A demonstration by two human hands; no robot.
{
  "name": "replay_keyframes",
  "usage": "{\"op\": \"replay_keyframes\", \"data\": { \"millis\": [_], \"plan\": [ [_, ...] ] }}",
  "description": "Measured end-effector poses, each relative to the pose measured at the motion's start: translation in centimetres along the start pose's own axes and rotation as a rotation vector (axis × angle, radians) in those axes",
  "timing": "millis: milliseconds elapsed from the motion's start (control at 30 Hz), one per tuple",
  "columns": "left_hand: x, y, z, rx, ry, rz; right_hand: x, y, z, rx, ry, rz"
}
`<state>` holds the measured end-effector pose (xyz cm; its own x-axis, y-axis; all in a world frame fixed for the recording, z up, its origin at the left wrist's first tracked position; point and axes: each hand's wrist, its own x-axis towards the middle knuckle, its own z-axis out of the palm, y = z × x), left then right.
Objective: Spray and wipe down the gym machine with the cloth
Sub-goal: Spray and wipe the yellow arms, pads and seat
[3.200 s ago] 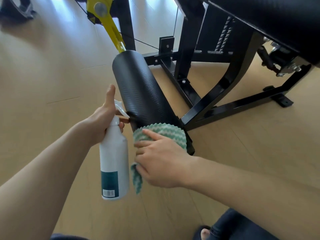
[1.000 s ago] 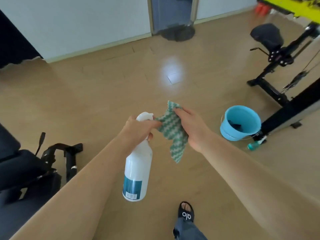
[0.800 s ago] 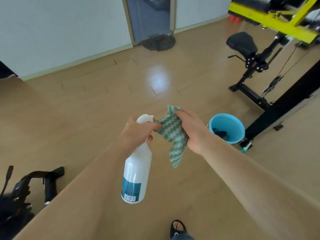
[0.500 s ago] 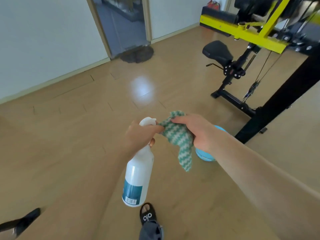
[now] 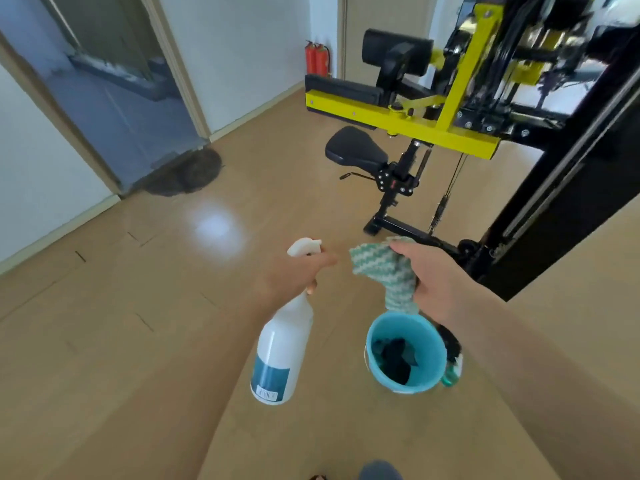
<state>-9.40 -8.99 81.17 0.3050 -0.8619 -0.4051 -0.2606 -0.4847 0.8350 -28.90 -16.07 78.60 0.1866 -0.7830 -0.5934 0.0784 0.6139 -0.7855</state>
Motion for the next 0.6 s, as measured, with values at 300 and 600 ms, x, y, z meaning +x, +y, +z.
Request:
{"op": "replay_keyframes", "data": {
  "millis": [300, 600],
  "plan": [
    [19.4, 9.0, -2.1, 0.013, -0.014, 0.068, 14.1, -10.5, 1.2, 0.442, -0.036, 0.004],
    [36.0, 17.0, -5.1, -0.032, 0.02, 0.06, 27.7, -21.3, 4.4, 0.539, 0.085, -0.034]
  ]
}}
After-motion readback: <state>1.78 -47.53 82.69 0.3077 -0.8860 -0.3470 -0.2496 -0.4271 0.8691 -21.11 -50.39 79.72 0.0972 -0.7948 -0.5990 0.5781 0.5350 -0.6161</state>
